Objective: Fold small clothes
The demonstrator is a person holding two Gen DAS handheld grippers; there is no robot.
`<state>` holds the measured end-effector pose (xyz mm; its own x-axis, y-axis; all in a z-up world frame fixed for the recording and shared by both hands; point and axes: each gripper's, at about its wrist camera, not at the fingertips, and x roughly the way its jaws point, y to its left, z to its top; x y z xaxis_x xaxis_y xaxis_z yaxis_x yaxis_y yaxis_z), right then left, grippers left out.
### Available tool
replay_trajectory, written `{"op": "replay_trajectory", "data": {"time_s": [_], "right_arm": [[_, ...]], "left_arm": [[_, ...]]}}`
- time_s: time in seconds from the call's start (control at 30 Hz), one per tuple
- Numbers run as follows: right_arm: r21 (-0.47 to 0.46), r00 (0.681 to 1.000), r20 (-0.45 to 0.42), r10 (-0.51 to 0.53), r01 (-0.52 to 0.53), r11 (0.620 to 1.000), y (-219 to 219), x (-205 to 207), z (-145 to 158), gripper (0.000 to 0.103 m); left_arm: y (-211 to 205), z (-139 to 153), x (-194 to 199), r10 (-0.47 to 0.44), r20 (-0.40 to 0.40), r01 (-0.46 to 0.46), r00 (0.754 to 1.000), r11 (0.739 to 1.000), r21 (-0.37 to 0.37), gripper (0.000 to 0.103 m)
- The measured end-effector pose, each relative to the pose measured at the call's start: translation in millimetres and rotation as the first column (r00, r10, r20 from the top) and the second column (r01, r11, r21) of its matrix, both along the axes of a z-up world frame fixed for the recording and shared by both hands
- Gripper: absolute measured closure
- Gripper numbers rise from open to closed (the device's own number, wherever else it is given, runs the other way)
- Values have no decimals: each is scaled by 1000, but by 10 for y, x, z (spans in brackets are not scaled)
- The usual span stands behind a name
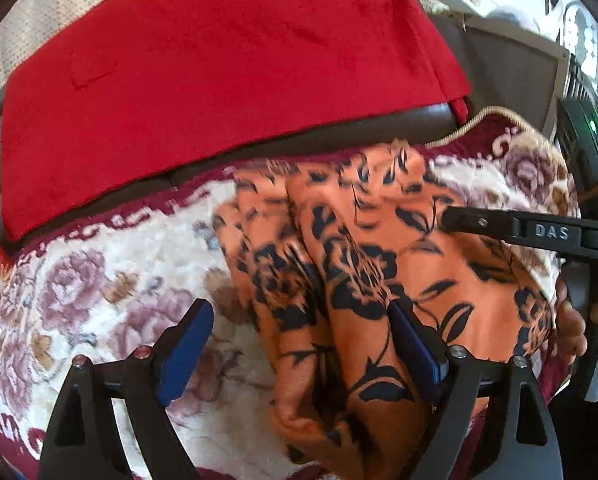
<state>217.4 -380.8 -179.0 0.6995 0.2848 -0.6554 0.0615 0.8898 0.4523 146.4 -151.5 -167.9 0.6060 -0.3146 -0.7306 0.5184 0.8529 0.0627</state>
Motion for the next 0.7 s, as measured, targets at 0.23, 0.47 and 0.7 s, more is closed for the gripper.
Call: {"op": "replay_trajectory", "data": {"time_s": [0.23,0.47,0.7], "right_arm": [[47,995,99,-11,6,999,-121,-311,225,43],[-5,995,93,40,-39,999,13,-591,251,43],[-92,999,27,44,-42,995,262,-684,75,43]], "left_arm": [[244,333,103,98,116,-89,988,993,-82,11],[-88,-292,318,142,65,-153,988,964,216,11],[143,-157,189,180,40,-184,983,972,143,11]]}}
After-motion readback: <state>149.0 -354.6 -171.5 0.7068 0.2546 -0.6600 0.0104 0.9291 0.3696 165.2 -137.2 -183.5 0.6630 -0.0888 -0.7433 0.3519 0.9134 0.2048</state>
